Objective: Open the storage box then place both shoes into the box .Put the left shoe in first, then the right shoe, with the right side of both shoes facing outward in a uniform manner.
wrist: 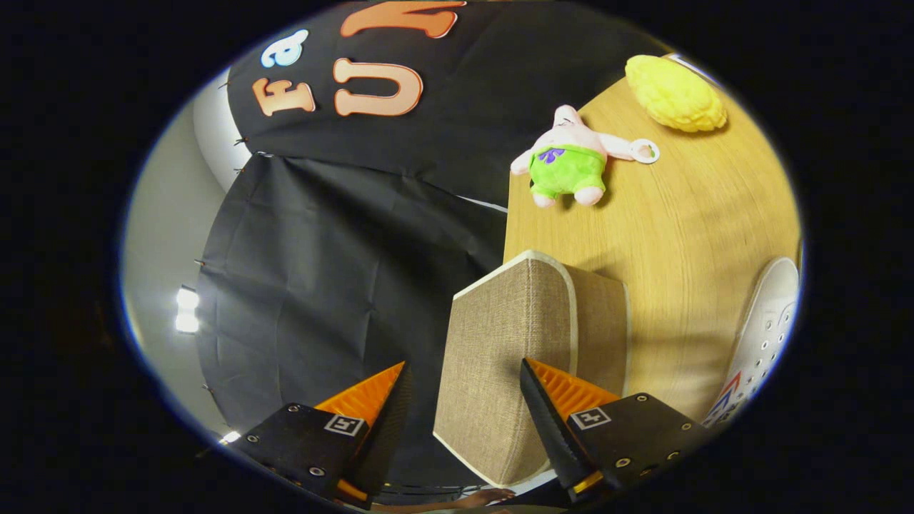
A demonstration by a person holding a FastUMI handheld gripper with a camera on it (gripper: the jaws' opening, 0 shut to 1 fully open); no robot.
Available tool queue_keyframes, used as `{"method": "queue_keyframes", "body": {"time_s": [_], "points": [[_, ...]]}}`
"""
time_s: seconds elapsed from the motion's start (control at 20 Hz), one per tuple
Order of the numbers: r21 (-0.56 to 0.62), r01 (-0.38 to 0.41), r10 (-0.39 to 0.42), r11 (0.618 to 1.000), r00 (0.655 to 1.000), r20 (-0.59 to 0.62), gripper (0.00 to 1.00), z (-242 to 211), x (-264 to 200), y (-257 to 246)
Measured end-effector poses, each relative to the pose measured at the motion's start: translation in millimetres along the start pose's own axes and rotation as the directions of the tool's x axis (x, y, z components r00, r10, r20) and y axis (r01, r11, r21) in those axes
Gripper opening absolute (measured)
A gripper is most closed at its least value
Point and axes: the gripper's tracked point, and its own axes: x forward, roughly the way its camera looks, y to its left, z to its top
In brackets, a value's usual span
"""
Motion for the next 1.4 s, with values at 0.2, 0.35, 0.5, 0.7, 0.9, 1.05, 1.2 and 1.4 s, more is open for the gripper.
{"method": "queue_keyframes", "body": {"time_s": [0.2, 0.35, 0.5, 0.7, 0.9, 1.05, 1.2, 1.4], "points": [[0.046, -0.001, 0.004, 0.999, 0.998, -0.060, 0.90, -18.6, 8.7, -31.6], [0.107, -0.046, 0.052, 0.993, 0.997, -0.059, 0.90, -25.5, 15.3, -40.2], [0.102, -0.056, 0.061, 0.993, 0.997, -0.051, 0.91, -31.9, 23.6, -50.9], [0.151, -0.121, 0.128, 0.981, 0.991, -0.039, 0.91, -31.0, 28.0, -43.5], [0.215, -0.267, 0.266, 0.940, 0.963, 0.033, 0.89, -9.2, 6.6, -10.4], [0.226, -0.368, 0.347, 0.902, 0.929, 0.131, 0.73, 18.1, -4.5, 13.6], [0.234, -0.320, 0.304, 0.918, 0.947, 0.104, 0.59, 9.3, 11.5, -1.5], [0.239, -0.243, 0.241, 0.940, 0.970, 0.037, 0.52, -9.4, 31.3, -19.3]]}}
